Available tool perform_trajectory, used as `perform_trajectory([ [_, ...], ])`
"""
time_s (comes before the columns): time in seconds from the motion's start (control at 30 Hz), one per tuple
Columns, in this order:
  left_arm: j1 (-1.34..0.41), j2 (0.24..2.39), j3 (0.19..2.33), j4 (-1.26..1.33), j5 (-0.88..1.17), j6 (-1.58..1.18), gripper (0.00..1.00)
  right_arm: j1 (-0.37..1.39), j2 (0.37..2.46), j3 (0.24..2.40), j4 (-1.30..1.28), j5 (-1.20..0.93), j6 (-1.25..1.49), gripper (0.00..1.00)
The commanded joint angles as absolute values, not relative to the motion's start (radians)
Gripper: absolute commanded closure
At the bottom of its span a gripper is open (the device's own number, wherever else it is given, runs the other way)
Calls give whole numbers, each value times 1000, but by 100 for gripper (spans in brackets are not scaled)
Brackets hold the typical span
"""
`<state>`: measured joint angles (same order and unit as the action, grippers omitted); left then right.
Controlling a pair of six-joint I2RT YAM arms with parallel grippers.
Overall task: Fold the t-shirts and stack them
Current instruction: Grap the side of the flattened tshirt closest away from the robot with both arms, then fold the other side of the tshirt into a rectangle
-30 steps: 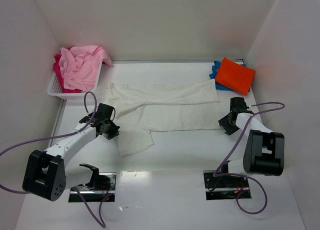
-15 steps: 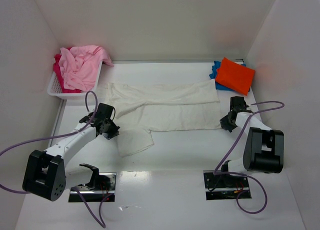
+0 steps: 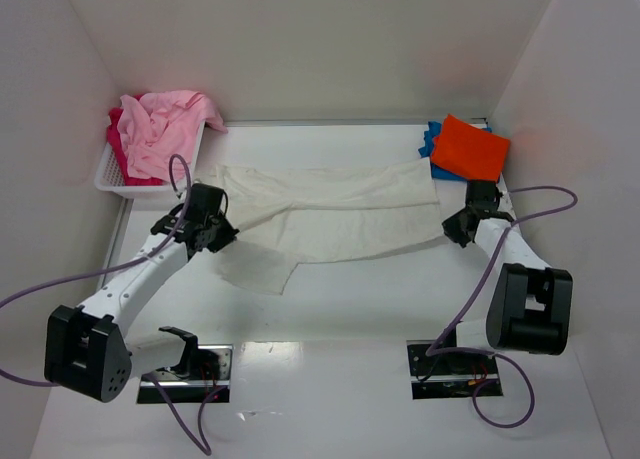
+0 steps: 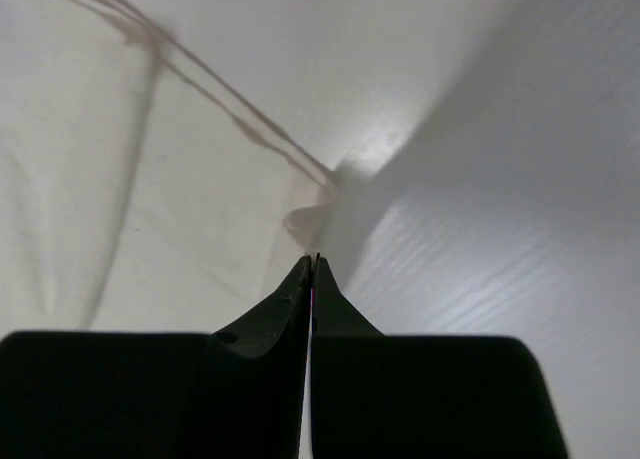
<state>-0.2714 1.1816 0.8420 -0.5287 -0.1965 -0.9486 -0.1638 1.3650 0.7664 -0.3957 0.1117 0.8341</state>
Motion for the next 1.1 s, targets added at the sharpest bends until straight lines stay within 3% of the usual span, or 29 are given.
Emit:
perform_trajectory([
  [0.0, -275, 1169, 905, -492, -262, -896, 100, -170, 1344, 856, -304, 81, 815, 100],
  [1.07, -101, 1591, 1255, -273, -304, -779, 100, -170, 1750, 1238, -132, 11, 744, 100],
])
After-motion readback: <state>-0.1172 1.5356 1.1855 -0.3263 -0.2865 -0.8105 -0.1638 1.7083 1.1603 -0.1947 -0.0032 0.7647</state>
